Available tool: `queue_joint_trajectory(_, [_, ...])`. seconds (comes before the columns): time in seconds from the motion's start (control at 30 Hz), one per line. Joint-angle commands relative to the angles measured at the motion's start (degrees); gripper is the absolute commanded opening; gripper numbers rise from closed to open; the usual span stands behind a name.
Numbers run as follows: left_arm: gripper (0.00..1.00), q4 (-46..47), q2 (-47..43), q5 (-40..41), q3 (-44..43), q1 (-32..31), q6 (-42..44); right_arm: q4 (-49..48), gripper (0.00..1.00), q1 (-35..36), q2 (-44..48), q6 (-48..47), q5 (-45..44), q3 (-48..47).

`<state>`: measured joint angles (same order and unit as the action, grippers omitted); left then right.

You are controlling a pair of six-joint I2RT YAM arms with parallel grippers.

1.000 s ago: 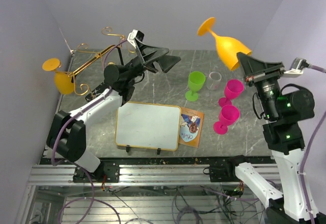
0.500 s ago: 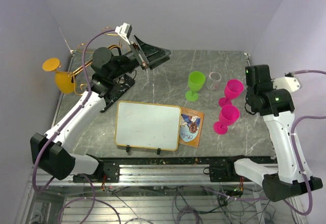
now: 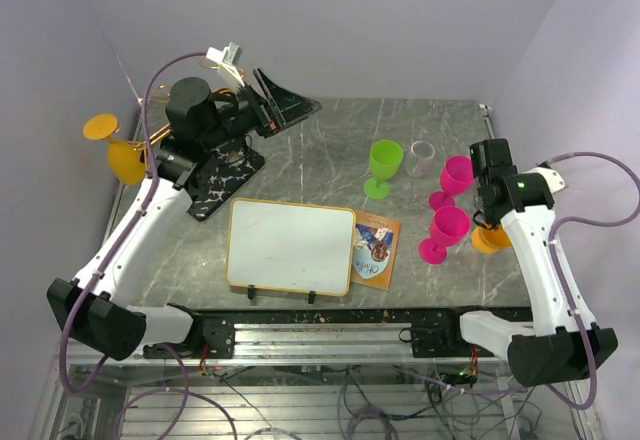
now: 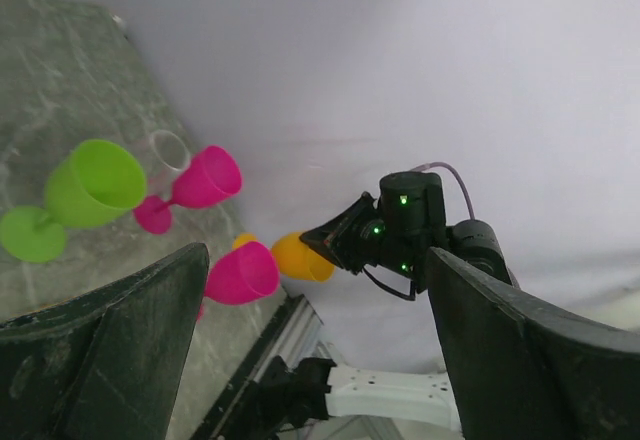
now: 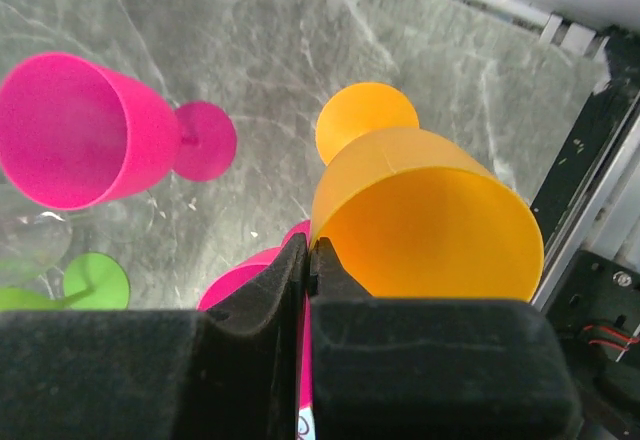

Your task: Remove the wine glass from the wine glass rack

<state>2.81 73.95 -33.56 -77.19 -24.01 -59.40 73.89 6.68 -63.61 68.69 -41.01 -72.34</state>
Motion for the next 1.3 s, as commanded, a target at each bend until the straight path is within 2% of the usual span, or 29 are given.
queue_joint_trajectory(0.0, [0.99, -11.39, -3.09, 3.06, -5.51, 2.04, 9.03, -6.65, 0.00, -2.57, -0.92, -3.24, 6.46, 2.87])
queue_joint_trajectory(0.2, [0.99, -19.41, -5.56, 5.29, -7.25, 7.89, 13.31, -13.09, 0.00, -7.11, -1.17, -8.21, 14.05, 7.04])
queue_joint_trajectory(0.37, [0.99, -27.39, -6.98, 6.38, -9.99, 14.34, 17.71, -14.36, 0.00, -10.67, -2.45, -10.09, 16.06, 8.89])
queue_joint_trajectory(0.47, [0.99, -30.19, -7.33, 5.82, -11.45, 18.03, 18.28, -15.47, 0.00, -12.39, -3.13, -11.18, 18.45, 10.34])
queue_joint_trajectory(0.6, [0.99, -32.90, -7.69, 5.86, -12.57, 20.93, 18.39, -15.45, 0.01, -12.59, -3.89, -11.69, 17.30, 10.20])
queue_joint_trajectory(0.7, [0.99, -34.83, -8.25, 8.09, -13.47, 21.83, 19.15, -14.47, 0.08, -12.53, -4.68, -11.71, 15.46, 9.08])
queue_joint_trajectory(0.87, [0.99, -39.34, -8.71, 12.66, -15.38, 22.58, 21.42, -14.08, 0.30, -12.44, -4.95, -11.96, 15.10, 6.26])
queue_joint_trajectory(0.93, [0.99, -41.30, -9.32, 15.00, -16.27, 22.60, 22.95, -13.19, 0.36, -12.31, -5.18, -12.17, 14.43, 4.34])
queue_joint_trajectory(1.03, [0.99, -44.74, -10.49, 20.03, -17.73, 22.60, 25.88, -10.76, 0.41, -12.04, -5.10, -11.92, 11.53, 0.70])
queue_joint_trajectory(1.27, [0.97, -53.34, -11.93, 33.06, -19.06, 22.80, 30.79, -9.29, 0.62, -9.12, -3.72, -13.54, 8.36, -5.70])
